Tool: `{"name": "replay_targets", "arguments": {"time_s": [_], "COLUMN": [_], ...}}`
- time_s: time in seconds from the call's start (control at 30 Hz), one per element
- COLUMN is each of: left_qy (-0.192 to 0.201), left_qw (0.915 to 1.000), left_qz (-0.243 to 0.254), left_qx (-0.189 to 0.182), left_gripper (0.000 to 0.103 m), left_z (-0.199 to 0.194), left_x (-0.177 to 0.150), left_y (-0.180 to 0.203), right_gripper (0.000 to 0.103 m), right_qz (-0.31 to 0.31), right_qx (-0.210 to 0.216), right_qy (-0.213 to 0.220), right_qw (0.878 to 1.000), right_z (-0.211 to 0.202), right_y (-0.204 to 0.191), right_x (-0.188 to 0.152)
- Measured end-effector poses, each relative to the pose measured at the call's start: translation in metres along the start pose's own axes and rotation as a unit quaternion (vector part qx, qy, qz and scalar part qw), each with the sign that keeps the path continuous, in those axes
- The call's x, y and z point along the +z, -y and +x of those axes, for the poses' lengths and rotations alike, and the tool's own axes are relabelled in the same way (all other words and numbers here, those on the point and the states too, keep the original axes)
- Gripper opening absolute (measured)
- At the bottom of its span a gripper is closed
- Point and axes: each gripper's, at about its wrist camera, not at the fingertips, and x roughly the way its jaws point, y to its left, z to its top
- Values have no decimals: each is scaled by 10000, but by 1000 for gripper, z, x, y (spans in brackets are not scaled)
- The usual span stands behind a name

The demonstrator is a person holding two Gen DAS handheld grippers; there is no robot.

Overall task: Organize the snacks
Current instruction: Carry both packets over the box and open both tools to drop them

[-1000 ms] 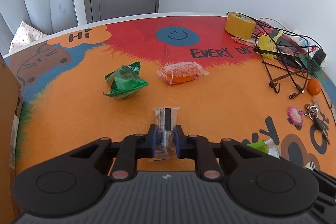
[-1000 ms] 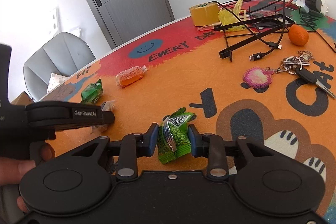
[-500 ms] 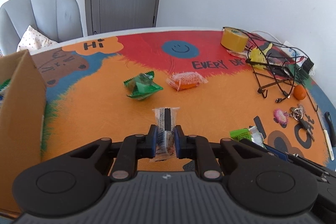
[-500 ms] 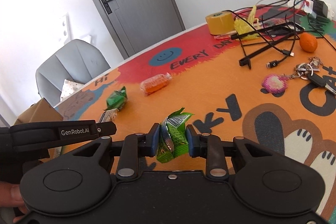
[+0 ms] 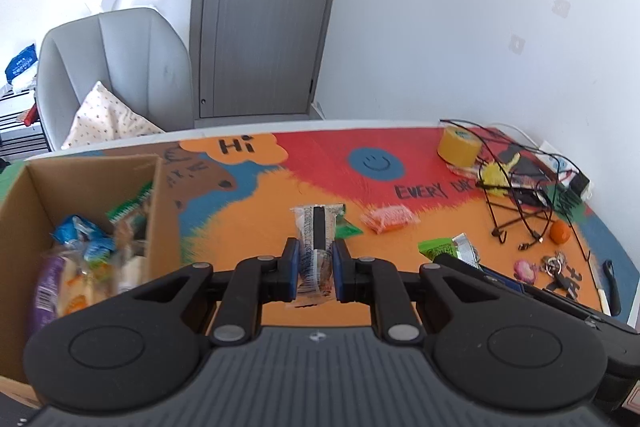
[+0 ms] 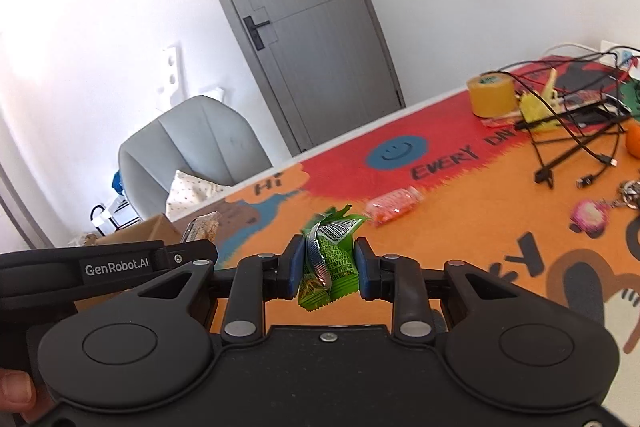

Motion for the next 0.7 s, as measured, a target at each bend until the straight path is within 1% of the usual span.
{"name": "replay_targets", "arguments": {"time_s": [0.33,0.7], "left_qy": [338,536], "left_qw": [9991,9955], "left_qz": [-211,-586], "left_qx": [174,520], "left_gripper": [16,16], "left_z": [-32,-52], "left_x": [17,28], "left_y": [-41,-92], "right_gripper": [28,28], "right_qz": [-282,-564], "right_qx": [371,754], "right_qy": [169,115], "right_qw": [9988,9955], "right_z": [4,17], "right_y": [-49,-92], "right_x": [14,18]}}
